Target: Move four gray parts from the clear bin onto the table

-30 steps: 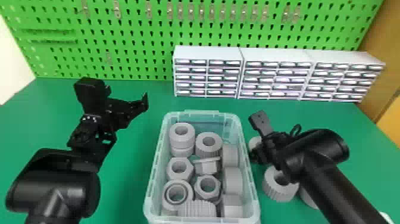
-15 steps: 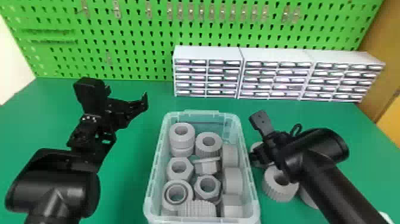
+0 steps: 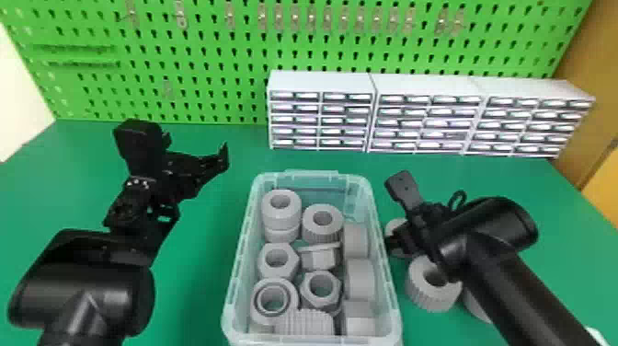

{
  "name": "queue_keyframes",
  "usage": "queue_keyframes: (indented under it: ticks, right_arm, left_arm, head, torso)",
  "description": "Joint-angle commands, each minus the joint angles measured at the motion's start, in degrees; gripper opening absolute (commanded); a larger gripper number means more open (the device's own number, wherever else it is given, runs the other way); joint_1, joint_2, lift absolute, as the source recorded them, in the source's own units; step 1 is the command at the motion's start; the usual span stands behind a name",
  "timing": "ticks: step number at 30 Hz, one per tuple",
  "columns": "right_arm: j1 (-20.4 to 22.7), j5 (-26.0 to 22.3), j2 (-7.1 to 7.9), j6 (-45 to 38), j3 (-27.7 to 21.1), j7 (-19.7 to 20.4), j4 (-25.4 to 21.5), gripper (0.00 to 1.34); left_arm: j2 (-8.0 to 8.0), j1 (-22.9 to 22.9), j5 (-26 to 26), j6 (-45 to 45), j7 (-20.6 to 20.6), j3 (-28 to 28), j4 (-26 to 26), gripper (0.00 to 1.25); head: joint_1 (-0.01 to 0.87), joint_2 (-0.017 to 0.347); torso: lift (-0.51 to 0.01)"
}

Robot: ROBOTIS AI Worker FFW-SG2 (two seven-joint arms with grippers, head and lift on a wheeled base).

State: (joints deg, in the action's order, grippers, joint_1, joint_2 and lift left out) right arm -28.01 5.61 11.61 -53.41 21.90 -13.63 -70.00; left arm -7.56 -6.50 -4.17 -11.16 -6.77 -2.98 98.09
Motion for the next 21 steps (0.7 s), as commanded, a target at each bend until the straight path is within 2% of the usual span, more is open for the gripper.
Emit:
queue_keyframes:
  ticks: [1, 6, 13, 21]
  right_arm:
    - [-0.1, 0.8, 0.08, -0.4, 0.0, 0.0, -0.7, 0.81]
    - [-0.4, 3.9, 0.17, -0.4, 0.5, 0.0, -3.0, 0.81]
    - [-0.5, 4.1, 0.43, -0.4, -0.5, 0.0, -7.9, 0.81]
    - [-0.1, 4.0, 0.87, -1.6, -0.4, 0.0, -16.6, 0.81]
  left_arm:
    - [0.00, 0.0, 0.0, 0.0, 0.0, 0.1, 0.0, 1.14]
    - [0.00, 0.1, 0.0, 0.0, 0.0, 0.1, 0.0, 1.14]
    - [0.00, 0.1, 0.0, 0.0, 0.0, -0.1, 0.0, 1.14]
    - [0.00, 0.1, 0.0, 0.0, 0.0, 0.0, 0.0, 1.14]
  head:
    - [0.686, 0.026]
    - [0.686, 0.026]
    - [0.686, 0.026]
    - [0.686, 0.026]
  torso:
    - [-0.050]
    - [-0.050]
    - [-0.050]
    - [-0.050]
